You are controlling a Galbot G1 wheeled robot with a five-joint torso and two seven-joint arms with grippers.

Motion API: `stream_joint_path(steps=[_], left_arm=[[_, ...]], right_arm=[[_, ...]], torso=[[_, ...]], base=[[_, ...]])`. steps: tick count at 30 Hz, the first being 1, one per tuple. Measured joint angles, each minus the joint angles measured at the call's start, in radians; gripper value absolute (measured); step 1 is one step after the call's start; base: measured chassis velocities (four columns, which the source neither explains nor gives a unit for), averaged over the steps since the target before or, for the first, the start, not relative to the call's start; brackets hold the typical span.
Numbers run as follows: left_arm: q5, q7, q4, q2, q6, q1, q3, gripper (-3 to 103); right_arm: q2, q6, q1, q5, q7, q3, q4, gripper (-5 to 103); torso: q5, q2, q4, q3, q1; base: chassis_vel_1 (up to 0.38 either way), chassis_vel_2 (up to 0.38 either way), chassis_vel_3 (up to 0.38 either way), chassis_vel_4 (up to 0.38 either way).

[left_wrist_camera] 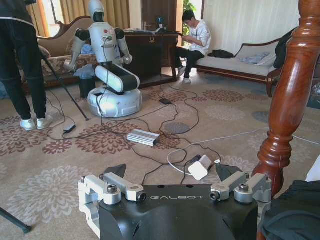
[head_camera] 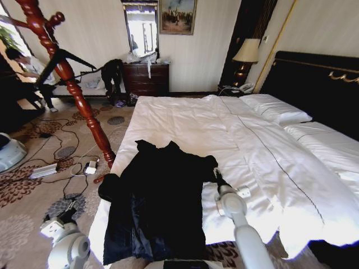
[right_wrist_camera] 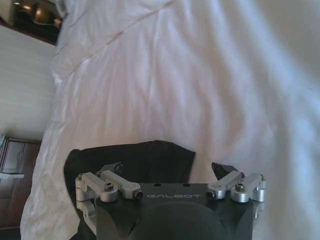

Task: Pick up the clothes from the bed and hang them on the clothes hanger.

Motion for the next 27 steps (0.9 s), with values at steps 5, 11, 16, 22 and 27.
stream_joint_path(steps=[5, 11, 16, 22, 27], left_arm=[[0.003, 0.0, -0.012, -0.001, 0.0, 0.001, 0.006, 100], [0.008, 0.0, -0.024, -0.004, 0.0, 0.013, 0.005, 100], [0.008, -0.002, -0.026, -0.003, 0.0, 0.018, -0.001, 100], [0.02, -0.002, -0.021, -0.008, 0.0, 0.014, 0.005, 100], [0.034, -0.002, -0.015, -0.018, -0.001, 0.008, 0.017, 100]], right_arm=[[0.059, -0.002, 0.022, 0.029, -0.021, 0.03, -0.054, 100], [0.149, 0.011, 0.092, 0.044, -0.058, 0.073, -0.133, 100], [0.172, 0.03, 0.138, 0.052, -0.098, 0.12, -0.185, 100], [0.171, 0.045, 0.181, 0.06, -0.135, 0.16, -0.225, 98], [0.17, 0.048, 0.214, 0.069, -0.158, 0.167, -0.239, 83]], torso=[[0.0001, 0.0, 0.0003, 0.0, 0.0], [-0.0001, 0.0, 0.0003, 0.0, 0.0], [0.0, 0.0, 0.0002, 0.0, 0.0], [0.0001, 0.0, 0.0002, 0.0, 0.0], [0.0001, 0.0, 0.0002, 0.0, 0.0]], base=[[0.0, 0.0, 0.0, 0.0], [0.0, 0.0, 0.0, 0.0], [0.0, 0.0, 0.0, 0.0], [0.0, 0.0, 0.0, 0.0], [0.0, 0.0, 0.0, 0.0]])
